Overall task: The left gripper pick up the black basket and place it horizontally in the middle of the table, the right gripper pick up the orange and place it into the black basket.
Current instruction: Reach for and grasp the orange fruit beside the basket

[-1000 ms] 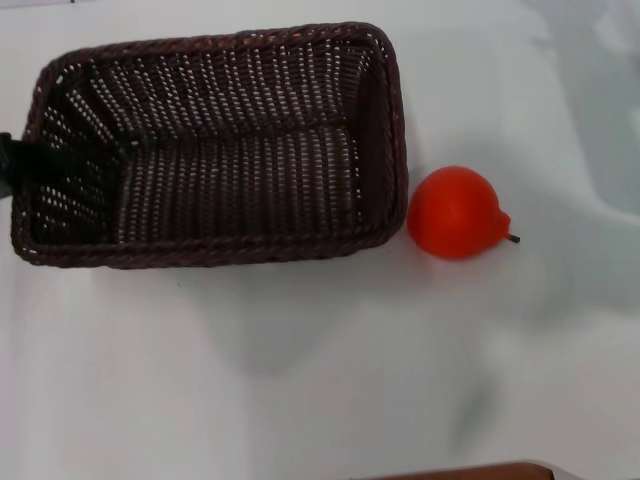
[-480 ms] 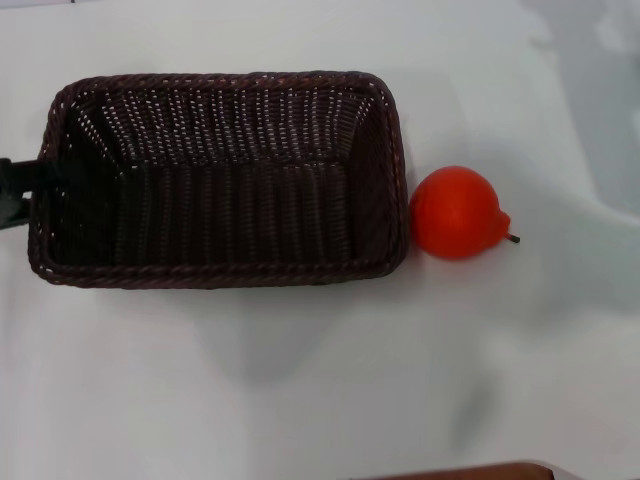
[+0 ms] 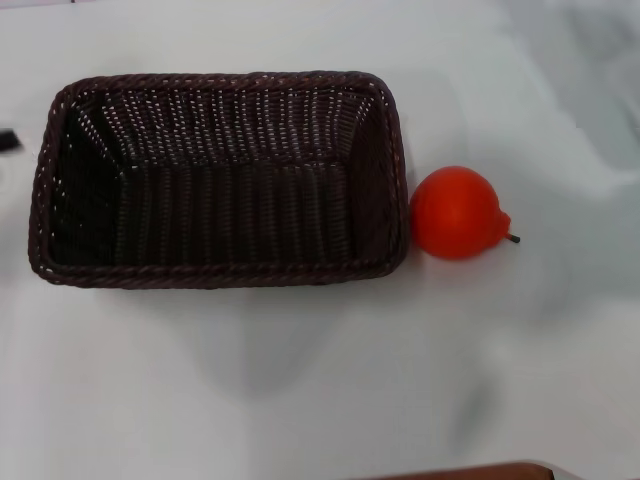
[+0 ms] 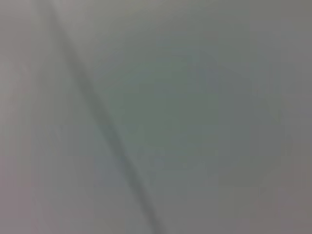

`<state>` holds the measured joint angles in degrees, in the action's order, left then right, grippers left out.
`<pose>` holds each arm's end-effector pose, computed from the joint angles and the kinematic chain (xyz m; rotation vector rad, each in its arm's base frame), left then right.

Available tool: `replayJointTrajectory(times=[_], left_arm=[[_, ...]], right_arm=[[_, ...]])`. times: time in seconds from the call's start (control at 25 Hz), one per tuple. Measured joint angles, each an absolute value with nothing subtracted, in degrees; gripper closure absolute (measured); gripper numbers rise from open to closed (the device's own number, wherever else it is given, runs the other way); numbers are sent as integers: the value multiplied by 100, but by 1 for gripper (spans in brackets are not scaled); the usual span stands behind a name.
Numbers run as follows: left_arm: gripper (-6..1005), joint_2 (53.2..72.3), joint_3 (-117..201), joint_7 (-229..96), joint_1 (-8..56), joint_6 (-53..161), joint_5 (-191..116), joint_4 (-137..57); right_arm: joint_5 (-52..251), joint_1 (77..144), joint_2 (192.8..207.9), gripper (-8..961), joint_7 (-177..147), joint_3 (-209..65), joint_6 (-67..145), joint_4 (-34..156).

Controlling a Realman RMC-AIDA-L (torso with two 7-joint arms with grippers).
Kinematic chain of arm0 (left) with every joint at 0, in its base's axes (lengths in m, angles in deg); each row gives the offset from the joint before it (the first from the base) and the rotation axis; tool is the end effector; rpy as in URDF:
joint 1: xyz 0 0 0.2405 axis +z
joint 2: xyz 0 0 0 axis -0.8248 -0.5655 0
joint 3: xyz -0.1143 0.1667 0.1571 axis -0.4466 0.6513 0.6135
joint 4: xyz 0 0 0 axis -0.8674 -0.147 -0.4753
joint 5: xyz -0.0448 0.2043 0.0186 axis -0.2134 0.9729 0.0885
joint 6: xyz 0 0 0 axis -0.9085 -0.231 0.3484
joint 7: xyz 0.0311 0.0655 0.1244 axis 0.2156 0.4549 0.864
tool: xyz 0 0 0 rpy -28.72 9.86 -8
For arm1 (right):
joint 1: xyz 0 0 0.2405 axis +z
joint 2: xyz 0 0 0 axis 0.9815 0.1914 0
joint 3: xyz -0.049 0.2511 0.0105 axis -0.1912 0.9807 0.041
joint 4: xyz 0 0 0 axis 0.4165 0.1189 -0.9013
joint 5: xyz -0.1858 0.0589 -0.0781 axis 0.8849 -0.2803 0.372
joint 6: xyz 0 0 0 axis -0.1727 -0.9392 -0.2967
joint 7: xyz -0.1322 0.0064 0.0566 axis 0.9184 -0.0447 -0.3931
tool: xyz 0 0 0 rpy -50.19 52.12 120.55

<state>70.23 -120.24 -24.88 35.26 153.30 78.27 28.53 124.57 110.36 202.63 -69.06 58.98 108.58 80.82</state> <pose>-0.3224 0.2961 0.1011 -1.8943 -1.7421 -0.7137 0.2967 0.4006 0.0559 -0.8225 -1.6750 -1.1617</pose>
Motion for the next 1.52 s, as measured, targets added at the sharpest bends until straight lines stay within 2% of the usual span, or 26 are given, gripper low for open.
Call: replayJointTrajectory(times=[0.08, 0.16, 0.28, 0.4, 0.48, 0.68, 0.84, 1.24, 1.44, 1.52], left_arm=[[381, 6965, -12327, -2060, 3554, 15398, 7468, 2811], [379, 6936, -12628, -1541, 3644, 15455, 6922, 2726], [359, 6956, -12766, -870, 3841, 15449, 5940, 2528], [307, 6949, -12768, -297, 3989, 15440, 5082, 2142], [272, 6916, -12769, -106, 4020, 15439, 4783, 1908], [184, 6885, -12772, 122, 3997, 15433, 4560, 1611], [146, 6883, -12774, 165, 3972, 15431, 4553, 1499], [127, 6874, -12773, 182, 3964, 15431, 4547, 1396], [126, 6861, -12770, 184, 3942, 15432, 4548, 1331], [126, 6832, -12770, 189, 3937, 15432, 4546, 1254]], right_arm=[[13413, 11039, 19953, 44, -7870, 5508, 10836, 8442], [14640, 11096, 19554, 50, -8983, 5159, 10982, 8902], [16602, 11252, 19115, 59, -10521, 4941, 11440, 9620], [18488, 11437, 18897, 68, -11776, 5001, 12167, 10400], [19452, 11569, 18864, 74, -12325, 5096, 12639, 10897], [21316, 12061, 18989, 89, -12781, 5331, 13827, 11521], [22133, 12395, 19160, 102, -12853, 5343, 14279, 11530], [22982, 12928, 19797, 132, -12687, 5138, 14276, 10987], [23460, 13144, 20168, 147, -12651, 4969, 13781, 10556], [23572, 13190, 20268, 153, -12593, 4965, 13673, 10464]])
